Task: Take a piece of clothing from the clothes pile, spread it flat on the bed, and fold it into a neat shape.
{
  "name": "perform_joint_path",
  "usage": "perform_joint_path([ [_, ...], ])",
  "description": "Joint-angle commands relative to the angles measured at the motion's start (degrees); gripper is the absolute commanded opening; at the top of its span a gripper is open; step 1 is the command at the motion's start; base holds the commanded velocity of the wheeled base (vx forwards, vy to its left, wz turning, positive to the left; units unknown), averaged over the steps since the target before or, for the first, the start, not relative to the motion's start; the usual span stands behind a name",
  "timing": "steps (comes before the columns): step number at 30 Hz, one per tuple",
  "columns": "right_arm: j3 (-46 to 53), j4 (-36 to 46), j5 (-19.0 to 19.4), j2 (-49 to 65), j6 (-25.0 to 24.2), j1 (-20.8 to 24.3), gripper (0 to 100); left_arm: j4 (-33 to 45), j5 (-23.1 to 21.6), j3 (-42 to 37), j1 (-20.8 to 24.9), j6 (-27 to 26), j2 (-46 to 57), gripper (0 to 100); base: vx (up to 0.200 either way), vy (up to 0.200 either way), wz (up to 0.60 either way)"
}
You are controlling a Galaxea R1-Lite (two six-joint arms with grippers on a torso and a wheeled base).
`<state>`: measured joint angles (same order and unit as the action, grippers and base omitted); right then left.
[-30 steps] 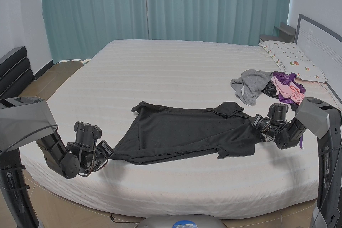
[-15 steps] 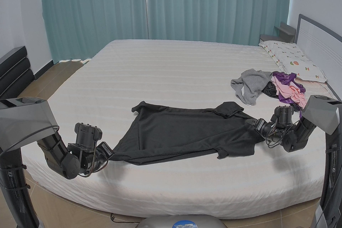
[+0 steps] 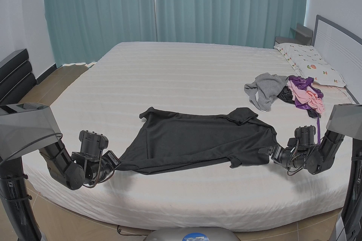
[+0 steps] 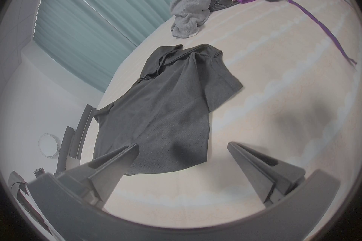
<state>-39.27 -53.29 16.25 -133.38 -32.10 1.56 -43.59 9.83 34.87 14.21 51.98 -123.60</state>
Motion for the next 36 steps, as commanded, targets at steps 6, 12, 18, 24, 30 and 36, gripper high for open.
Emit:
perform_joint_path([
  [6,-3.36,0.02,-0.52,-4.61,-0.42,2.75,100,0.0,0.02,0.03,0.02,0.05,0.03,0,0.0,0.0,0.0],
  [12,-5.56,0.46,-2.19,-6.19,-0.16,2.92,0,0.0,0.02,0.12,-0.15,-0.04,-0.24,0,0.0,0.0,0.0],
  [18,-4.06,0.64,-3.33,-3.82,-0.16,2.13,0,0.0,-0.07,-0.06,-0.15,-0.04,-0.24,0,0.0,0.0,0.0],
  [24,1.03,0.64,-2.89,1.8,0.02,0.2,0,0.09,-0.07,-0.41,-0.06,-0.21,0.29,0,0.0,0.0,0.0],
  [30,9.47,0.73,1.33,10.59,0.46,-4.2,0,0.44,0.02,-0.5,-0.06,-0.48,1.61,0,0.0,0.0,0.0],
  [36,16.68,0.64,4.76,17.36,2.92,-6.22,0,0.7,0.02,-1.91,0.38,-0.92,4.51,0,0.0,0.0,0.0],
])
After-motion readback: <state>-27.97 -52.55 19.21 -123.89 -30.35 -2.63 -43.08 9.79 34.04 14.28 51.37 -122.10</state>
